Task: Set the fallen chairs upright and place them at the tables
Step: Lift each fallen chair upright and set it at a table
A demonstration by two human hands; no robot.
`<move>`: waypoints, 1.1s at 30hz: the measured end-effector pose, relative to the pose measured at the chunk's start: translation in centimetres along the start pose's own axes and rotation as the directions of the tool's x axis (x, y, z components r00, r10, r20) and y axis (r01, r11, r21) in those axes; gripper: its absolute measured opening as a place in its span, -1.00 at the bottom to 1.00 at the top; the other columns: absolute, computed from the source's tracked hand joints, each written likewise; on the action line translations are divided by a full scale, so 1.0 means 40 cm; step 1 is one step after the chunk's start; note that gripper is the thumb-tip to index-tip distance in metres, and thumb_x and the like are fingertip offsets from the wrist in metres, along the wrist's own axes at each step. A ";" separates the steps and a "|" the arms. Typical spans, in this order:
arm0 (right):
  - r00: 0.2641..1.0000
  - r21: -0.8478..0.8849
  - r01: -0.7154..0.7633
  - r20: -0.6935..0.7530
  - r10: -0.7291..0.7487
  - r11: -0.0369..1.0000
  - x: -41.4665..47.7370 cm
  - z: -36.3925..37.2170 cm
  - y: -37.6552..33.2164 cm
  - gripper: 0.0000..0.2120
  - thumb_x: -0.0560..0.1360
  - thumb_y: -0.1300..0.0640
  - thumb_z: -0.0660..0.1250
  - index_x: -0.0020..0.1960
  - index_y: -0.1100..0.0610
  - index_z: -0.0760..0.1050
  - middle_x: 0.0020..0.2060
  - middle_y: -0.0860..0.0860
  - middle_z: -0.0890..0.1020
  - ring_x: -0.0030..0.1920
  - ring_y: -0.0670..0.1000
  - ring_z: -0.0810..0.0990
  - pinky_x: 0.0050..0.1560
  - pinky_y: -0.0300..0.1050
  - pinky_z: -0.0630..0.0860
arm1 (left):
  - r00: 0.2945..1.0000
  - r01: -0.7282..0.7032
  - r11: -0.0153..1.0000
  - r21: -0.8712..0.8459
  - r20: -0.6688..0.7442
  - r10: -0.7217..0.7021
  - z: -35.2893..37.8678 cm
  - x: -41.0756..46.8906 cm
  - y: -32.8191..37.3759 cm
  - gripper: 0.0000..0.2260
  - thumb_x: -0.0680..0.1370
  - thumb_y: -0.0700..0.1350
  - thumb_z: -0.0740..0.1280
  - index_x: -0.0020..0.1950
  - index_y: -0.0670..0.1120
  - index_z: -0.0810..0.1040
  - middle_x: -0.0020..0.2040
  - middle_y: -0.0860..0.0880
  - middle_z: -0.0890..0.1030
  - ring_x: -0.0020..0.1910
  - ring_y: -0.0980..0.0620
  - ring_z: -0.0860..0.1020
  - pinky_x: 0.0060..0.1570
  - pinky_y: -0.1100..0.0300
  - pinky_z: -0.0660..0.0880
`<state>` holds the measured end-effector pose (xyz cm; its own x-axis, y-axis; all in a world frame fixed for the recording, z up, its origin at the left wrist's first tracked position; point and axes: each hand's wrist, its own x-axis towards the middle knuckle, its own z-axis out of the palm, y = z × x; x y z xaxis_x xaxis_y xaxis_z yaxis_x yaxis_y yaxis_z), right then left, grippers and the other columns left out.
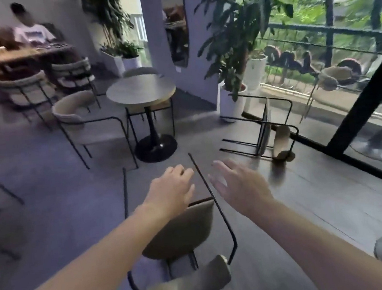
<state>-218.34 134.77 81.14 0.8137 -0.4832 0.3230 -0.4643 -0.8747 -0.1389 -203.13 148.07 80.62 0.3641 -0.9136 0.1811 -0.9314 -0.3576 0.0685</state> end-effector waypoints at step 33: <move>0.897 0.161 0.182 0.377 -0.231 0.970 -0.495 2.035 0.199 -0.55 0.67 -0.20 0.01 0.45 -0.02 0.32 0.04 0.08 0.64 0.03 0.20 0.63 0.01 0.11 0.47 | 0.828 0.403 0.901 0.158 0.356 -0.433 1.947 -0.396 -0.282 -0.64 0.69 0.08 0.02 0.38 -0.03 0.39 0.22 -0.05 0.55 0.18 -0.09 0.52 0.07 -0.02 0.48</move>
<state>-209.70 134.36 -2.59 0.9690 -0.2452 -0.0312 -0.2458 -0.9425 -0.2266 -198.24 151.50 0.58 0.7055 -0.6707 -0.2291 -0.6924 -0.7212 -0.0205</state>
